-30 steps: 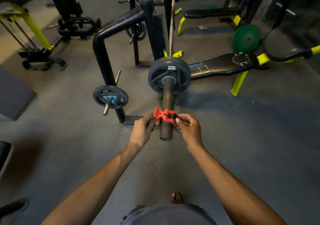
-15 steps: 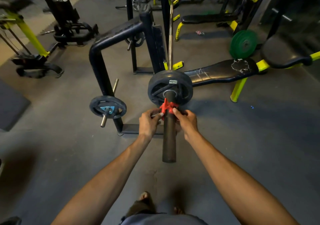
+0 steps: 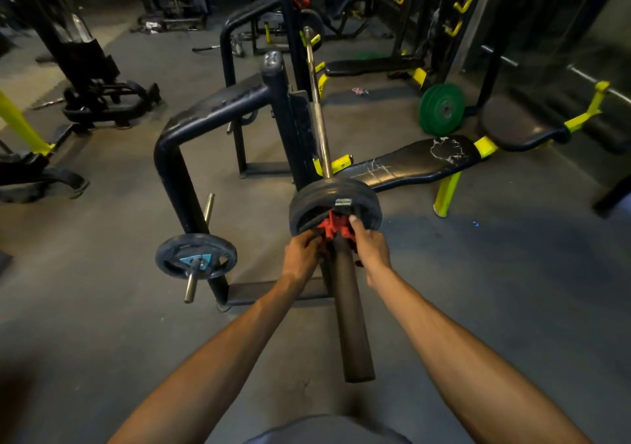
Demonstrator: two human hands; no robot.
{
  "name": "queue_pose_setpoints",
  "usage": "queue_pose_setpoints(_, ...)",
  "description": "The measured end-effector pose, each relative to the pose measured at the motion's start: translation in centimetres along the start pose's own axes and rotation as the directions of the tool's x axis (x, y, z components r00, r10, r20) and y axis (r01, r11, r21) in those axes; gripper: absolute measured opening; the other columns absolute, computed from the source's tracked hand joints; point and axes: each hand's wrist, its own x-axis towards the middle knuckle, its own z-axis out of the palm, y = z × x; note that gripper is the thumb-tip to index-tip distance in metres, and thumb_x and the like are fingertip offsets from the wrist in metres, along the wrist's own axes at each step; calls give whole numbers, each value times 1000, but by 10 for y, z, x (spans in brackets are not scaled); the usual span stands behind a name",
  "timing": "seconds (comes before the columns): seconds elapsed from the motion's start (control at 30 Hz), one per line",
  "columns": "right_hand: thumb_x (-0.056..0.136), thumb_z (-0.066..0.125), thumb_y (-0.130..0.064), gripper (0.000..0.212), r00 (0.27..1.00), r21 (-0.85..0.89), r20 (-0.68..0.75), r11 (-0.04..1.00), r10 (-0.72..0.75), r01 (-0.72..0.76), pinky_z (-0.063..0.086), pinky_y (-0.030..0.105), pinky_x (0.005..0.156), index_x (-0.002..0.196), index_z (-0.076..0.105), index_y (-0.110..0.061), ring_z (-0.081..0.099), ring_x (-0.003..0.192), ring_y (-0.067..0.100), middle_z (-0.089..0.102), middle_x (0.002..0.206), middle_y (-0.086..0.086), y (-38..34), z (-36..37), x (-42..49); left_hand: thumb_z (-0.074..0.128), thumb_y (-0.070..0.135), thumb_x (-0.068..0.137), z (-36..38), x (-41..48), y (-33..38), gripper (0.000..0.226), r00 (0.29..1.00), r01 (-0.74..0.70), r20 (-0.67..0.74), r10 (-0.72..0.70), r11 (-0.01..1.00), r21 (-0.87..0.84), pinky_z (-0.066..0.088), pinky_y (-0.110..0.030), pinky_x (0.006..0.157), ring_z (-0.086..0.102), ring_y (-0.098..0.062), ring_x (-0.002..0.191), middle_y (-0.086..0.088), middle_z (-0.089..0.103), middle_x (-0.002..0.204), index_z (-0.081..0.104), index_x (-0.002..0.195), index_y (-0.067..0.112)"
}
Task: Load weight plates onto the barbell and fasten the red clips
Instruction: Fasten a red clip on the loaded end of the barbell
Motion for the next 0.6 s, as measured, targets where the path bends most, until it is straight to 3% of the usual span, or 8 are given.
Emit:
queue_pose_setpoints(0.07, 79, 63, -76, 62, 998, -82, 13, 995, -59, 59, 54, 33, 76, 94, 75, -17, 68, 85, 18, 75, 92, 3, -8, 12, -2, 51, 15, 96, -1, -1, -1, 27, 1000, -10, 20, 11, 1000, -6, 59, -44, 78, 69, -22, 87, -8, 73, 93, 71, 103, 31)
queue_pose_setpoints(0.13, 56, 64, -92, 90, 998, -170, -26, 984, -56, 50, 58, 38, 87, 109, 73, -20, 71, 96, 21, 76, 103, 3, -11, 25, -1, 52, 19, 95, 0, -4, -1, 27, 999, -38, 35, 38, 999, 0, 60, -42, 78, 71, -21, 92, -7, 74, 100, 71, 109, 32)
queue_pose_setpoints(0.2, 50, 63, -93, 103, 995, -226, -90, 974, -45, 23, 58, 45, 92, 124, 63, -21, 69, 105, 26, 71, 116, 5, -3, 32, 3, 52, 14, 98, 1, -4, -2, 28, 997, -62, 37, 62, 998, 9, 60, -41, 78, 70, -19, 93, -6, 74, 104, 68, 119, 24)
queue_pose_setpoints(0.3, 63, 62, -84, 85, 990, -122, -137, 992, -36, 19, 58, 45, 90, 118, 66, -20, 70, 103, 26, 74, 110, 5, -3, 30, -4, 55, 14, 98, -2, -5, -1, 29, 997, -76, 22, 75, 997, 28, 61, -42, 78, 68, -13, 91, 2, 71, 106, 63, 125, 18)
queue_pose_setpoints(0.37, 77, 59, -73, 61, 989, 30, -145, 999, 32, -28, 59, 44, 82, 97, 74, -18, 72, 92, 27, 76, 97, 8, -1, 25, 0, 60, 27, 93, -4, -2, 0, 29, 998, -59, 21, 59, 997, 38, 60, -47, 83, 70, -14, 97, 3, 71, 110, 62, 121, 21)
queue_pose_setpoints(0.43, 87, 62, -57, 44, 979, 241, -125, 962, 160, -126, 61, 41, 70, 93, 75, -15, 72, 86, 28, 77, 96, 14, 2, 17, 5, 59, 45, 82, -4, 6, -2, 36, 999, -48, 30, 45, 994, 99, 58, -50, 88, 70, -16, 102, 3, 73, 111, 63, 113, 27)
queue_pose_setpoints(0.5, 90, 66, -47, 40, 973, 389, 3, 896, 232, -215, 59, 32, 60, 108, 74, -12, 72, 85, 26, 76, 98, 13, 4, 8, 5, 58, 53, 79, -2, 12, -4, 42, 997, -59, 54, 52, 987, 152, 58, -49, 90, 70, -16, 101, 3, 75, 107, 67, 111, 26)
queue_pose_setpoints(0.6, 94, 62, -51, 44, 941, 423, 226, 845, 252, -328, 59, 32, 64, 116, 71, -14, 71, 88, 24, 76, 95, 10, -2, -2, 1, 59, 56, 78, 1, 14, -2, 50, 996, -77, 61, 66, 979, 188, 58, -47, 88, 71, -18, 98, 1, 75, 105, 69, 114, 23)
